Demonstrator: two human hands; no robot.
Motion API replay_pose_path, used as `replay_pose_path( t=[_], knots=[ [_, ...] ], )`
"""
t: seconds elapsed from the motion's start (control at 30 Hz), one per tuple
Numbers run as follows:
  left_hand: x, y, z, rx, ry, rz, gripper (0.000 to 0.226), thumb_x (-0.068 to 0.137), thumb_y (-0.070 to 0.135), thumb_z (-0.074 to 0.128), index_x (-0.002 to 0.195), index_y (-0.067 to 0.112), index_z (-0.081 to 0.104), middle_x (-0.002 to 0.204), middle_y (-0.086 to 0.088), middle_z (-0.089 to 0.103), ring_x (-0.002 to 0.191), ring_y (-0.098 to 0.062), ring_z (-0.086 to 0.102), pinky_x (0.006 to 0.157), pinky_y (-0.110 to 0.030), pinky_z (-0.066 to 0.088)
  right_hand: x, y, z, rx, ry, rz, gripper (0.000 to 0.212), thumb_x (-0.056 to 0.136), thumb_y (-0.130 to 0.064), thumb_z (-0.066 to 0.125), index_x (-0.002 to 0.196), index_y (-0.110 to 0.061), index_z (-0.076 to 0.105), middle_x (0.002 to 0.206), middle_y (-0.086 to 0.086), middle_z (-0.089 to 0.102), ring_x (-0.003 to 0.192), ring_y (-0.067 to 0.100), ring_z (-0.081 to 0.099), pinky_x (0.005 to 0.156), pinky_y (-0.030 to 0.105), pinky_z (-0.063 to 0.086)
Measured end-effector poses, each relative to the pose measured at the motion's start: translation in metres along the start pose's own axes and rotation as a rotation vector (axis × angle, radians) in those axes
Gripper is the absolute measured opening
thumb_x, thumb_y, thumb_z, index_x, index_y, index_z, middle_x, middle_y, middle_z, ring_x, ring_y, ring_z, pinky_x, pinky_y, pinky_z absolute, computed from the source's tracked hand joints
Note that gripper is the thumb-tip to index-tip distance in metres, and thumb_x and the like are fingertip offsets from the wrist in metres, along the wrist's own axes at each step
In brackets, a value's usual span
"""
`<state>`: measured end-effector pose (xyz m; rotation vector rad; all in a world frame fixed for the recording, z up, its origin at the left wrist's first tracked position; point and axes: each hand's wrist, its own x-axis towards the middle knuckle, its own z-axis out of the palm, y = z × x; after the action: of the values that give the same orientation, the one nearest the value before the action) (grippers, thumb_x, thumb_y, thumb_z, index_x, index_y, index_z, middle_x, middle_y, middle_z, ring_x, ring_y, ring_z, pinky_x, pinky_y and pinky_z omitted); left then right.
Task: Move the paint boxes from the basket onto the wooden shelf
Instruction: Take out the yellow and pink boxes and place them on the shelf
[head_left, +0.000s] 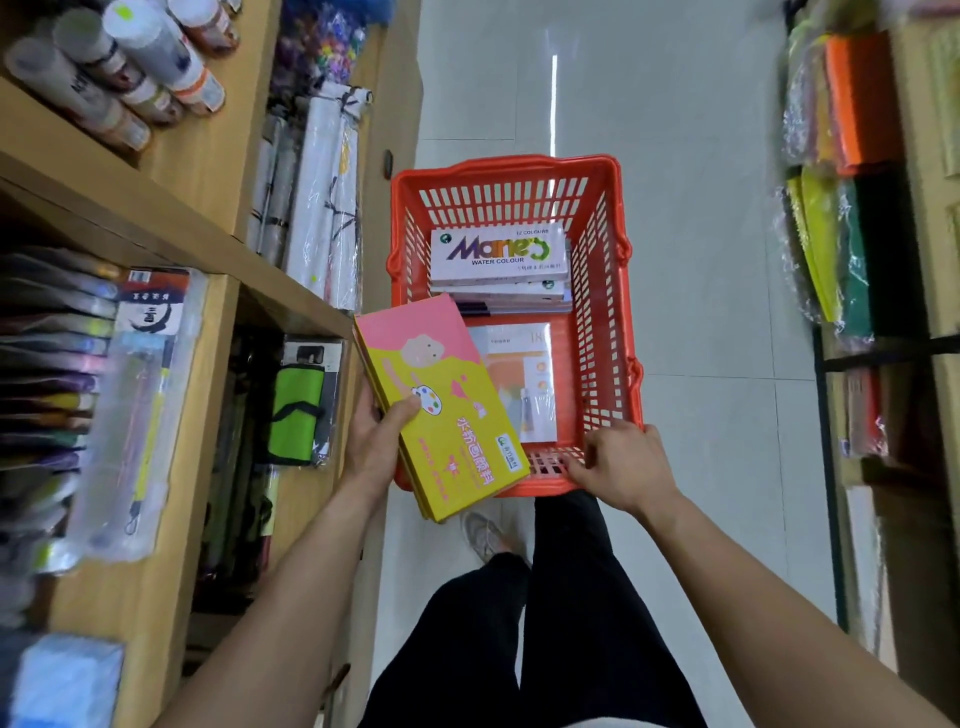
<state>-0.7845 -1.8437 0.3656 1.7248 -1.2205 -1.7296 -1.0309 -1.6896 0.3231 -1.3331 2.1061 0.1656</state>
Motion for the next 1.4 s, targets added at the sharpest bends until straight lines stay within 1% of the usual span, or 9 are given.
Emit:
replay_pose_path(
  t=[0.23, 0.5, 0.67, 0.8, 0.9, 1.07, 1.23, 1.33, 1.4],
  knots=[
    [-0.013, 0.012, -0.002, -0.005, 0.050, 0.014, 0.063, 0.076, 0.031, 0.068, 0.138, 0.031, 0.054, 0.122, -0.002, 0.072, 0.106, -0.023, 0.070, 0.084, -0.036, 0.057, -0.017, 0.000, -0.008, 0.085, -0.028, -0.014, 0.028, 0.092, -0.049, 0.058, 0.086, -0.023, 0.066, 0.096, -0.004, 0.072, 0.100, 0.021, 0.065, 0.088, 0.038, 0.047],
    [-0.037, 0.048, -0.004, 0.033, 0.026, 0.080, 0.078, 0.074, 0.030, 0.070, 0.147, 0.038, 0.044, 0.120, 0.014, 0.068, 0.102, -0.008, 0.069, 0.080, -0.027, 0.057, -0.025, -0.006, -0.045, -0.026, -0.029, -0.041, 0.030, 0.088, -0.055, 0.056, 0.089, -0.026, 0.065, 0.096, -0.006, 0.070, 0.098, 0.021, 0.067, 0.088, 0.038, 0.046],
    [-0.075, 0.076, -0.013, -0.044, 0.002, 0.089, 0.077, 0.073, 0.034, 0.073, 0.142, 0.051, 0.043, 0.127, 0.004, 0.069, 0.108, -0.020, 0.071, 0.084, -0.036, 0.059, -0.022, -0.051, -0.110, 0.404, 0.014, -0.137, 0.051, 0.095, -0.052, 0.062, 0.134, -0.020, 0.063, 0.125, -0.005, 0.066, 0.111, 0.017, 0.064, 0.088, 0.034, 0.051],
    [-0.112, 0.110, -0.027, -0.161, 0.052, 0.151, 0.069, 0.064, 0.041, 0.076, 0.124, 0.066, 0.052, 0.121, 0.006, 0.073, 0.107, -0.022, 0.072, 0.087, -0.045, 0.060, -0.029, -0.113, -0.170, 0.734, -0.292, -0.302, 0.073, 0.092, -0.063, 0.061, 0.154, -0.034, 0.037, 0.144, -0.009, 0.059, 0.120, 0.012, 0.062, 0.099, 0.031, 0.050],
    [-0.137, 0.132, -0.046, -0.284, 0.143, 0.228, 0.077, 0.062, 0.038, 0.078, 0.134, 0.049, 0.055, 0.124, 0.001, 0.073, 0.108, -0.025, 0.073, 0.087, -0.046, 0.059, -0.042, -0.157, -0.190, 0.975, -0.439, -0.427, 0.082, 0.075, -0.069, 0.074, 0.145, -0.049, 0.036, 0.137, -0.014, 0.067, 0.119, 0.012, 0.070, 0.106, 0.043, 0.054],
    [-0.187, 0.170, -0.083, -0.355, 0.372, 0.377, 0.081, 0.074, 0.031, 0.079, 0.148, 0.027, 0.047, 0.127, 0.005, 0.072, 0.112, -0.020, 0.071, 0.077, -0.027, 0.058, -0.069, -0.232, -0.231, 1.131, -0.428, -0.665, 0.065, 0.081, -0.038, 0.078, 0.139, -0.039, 0.049, 0.126, -0.002, 0.075, 0.109, 0.024, 0.075, 0.086, 0.039, 0.061],
    [-0.238, 0.197, -0.127, -0.374, 0.670, 0.503, 0.069, 0.077, 0.041, 0.076, 0.141, 0.033, 0.054, 0.138, -0.004, 0.064, 0.119, -0.024, 0.067, 0.093, -0.045, 0.057, -0.098, -0.310, -0.277, 0.992, -0.469, -0.896, 0.065, 0.080, -0.044, 0.079, 0.140, -0.039, 0.054, 0.126, -0.001, 0.075, 0.109, 0.027, 0.076, 0.096, 0.056, 0.057],
    [-0.269, 0.210, -0.156, -0.364, 0.766, 0.570, 0.049, 0.088, 0.021, 0.070, 0.135, 0.020, 0.056, 0.113, 0.009, 0.077, 0.094, -0.007, 0.074, 0.073, -0.024, 0.058, -0.126, -0.356, -0.297, 0.890, -0.448, -1.034, 0.058, 0.082, -0.045, 0.078, 0.137, -0.042, 0.057, 0.120, -0.006, 0.078, 0.104, 0.022, 0.077, 0.096, 0.055, 0.057],
    [-0.290, 0.213, -0.179, -0.374, 0.834, 0.583, 0.044, 0.091, 0.019, 0.068, 0.134, 0.018, 0.057, 0.108, 0.008, 0.078, 0.088, -0.008, 0.075, 0.068, -0.022, 0.057, -0.150, -0.385, -0.306, 0.844, -0.441, -1.103, 0.055, 0.082, -0.045, 0.078, 0.133, -0.043, 0.059, 0.115, -0.011, 0.079, 0.101, 0.015, 0.078, 0.095, 0.050, 0.059]
  ],
)
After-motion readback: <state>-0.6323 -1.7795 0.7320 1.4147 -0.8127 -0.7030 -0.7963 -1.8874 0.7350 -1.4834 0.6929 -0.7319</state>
